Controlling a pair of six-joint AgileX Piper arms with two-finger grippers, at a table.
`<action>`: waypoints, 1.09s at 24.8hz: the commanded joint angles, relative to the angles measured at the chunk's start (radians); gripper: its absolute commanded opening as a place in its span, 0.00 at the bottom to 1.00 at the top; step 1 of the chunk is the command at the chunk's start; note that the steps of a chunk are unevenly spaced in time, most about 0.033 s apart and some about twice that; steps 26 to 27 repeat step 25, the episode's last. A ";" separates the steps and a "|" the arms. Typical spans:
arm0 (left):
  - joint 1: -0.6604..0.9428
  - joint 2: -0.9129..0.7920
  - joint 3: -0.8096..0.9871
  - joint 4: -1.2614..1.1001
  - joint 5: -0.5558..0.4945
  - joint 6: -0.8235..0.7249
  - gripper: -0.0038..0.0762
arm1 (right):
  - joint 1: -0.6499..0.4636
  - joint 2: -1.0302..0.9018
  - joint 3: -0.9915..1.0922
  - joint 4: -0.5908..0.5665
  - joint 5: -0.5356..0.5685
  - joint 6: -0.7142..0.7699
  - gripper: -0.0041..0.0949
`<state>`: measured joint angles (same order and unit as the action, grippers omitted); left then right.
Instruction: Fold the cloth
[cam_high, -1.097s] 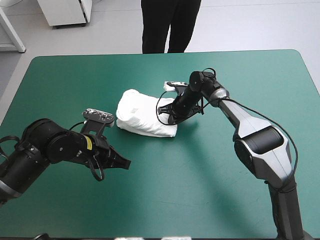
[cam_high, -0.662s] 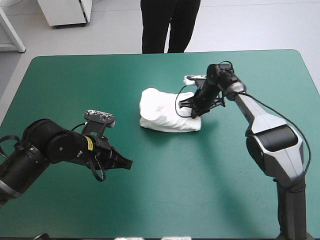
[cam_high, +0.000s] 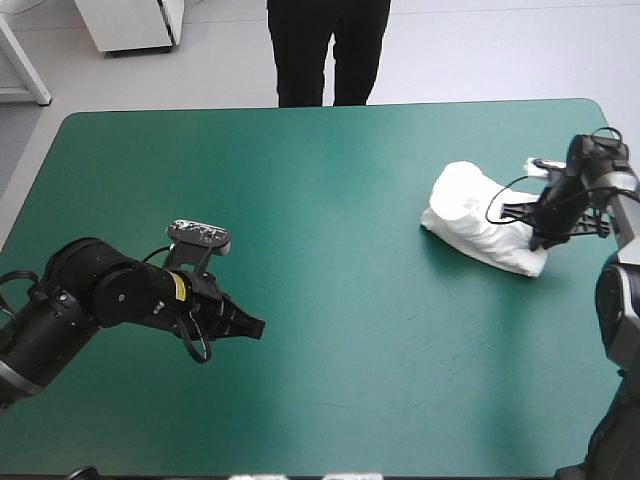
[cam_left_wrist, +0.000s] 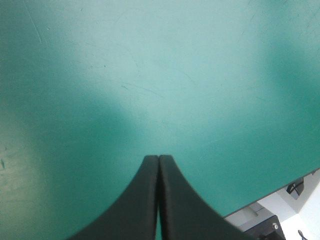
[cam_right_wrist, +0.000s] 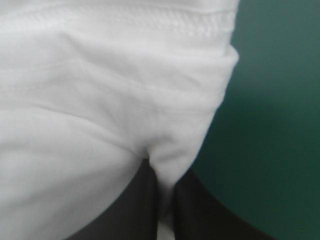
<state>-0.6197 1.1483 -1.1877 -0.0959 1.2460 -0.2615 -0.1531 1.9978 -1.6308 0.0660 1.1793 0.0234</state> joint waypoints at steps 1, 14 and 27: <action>-0.004 -0.018 -0.020 -0.017 0.005 -0.001 0.04 | -0.091 -0.114 0.048 -0.066 -0.028 0.010 0.02; -0.004 -0.018 -0.020 -0.017 -0.003 0.025 0.04 | -0.345 -0.252 0.173 -0.140 -0.076 0.053 0.02; -0.004 -0.018 -0.020 -0.016 -0.003 0.052 0.04 | -0.345 -0.254 0.173 -0.117 -0.035 0.065 0.67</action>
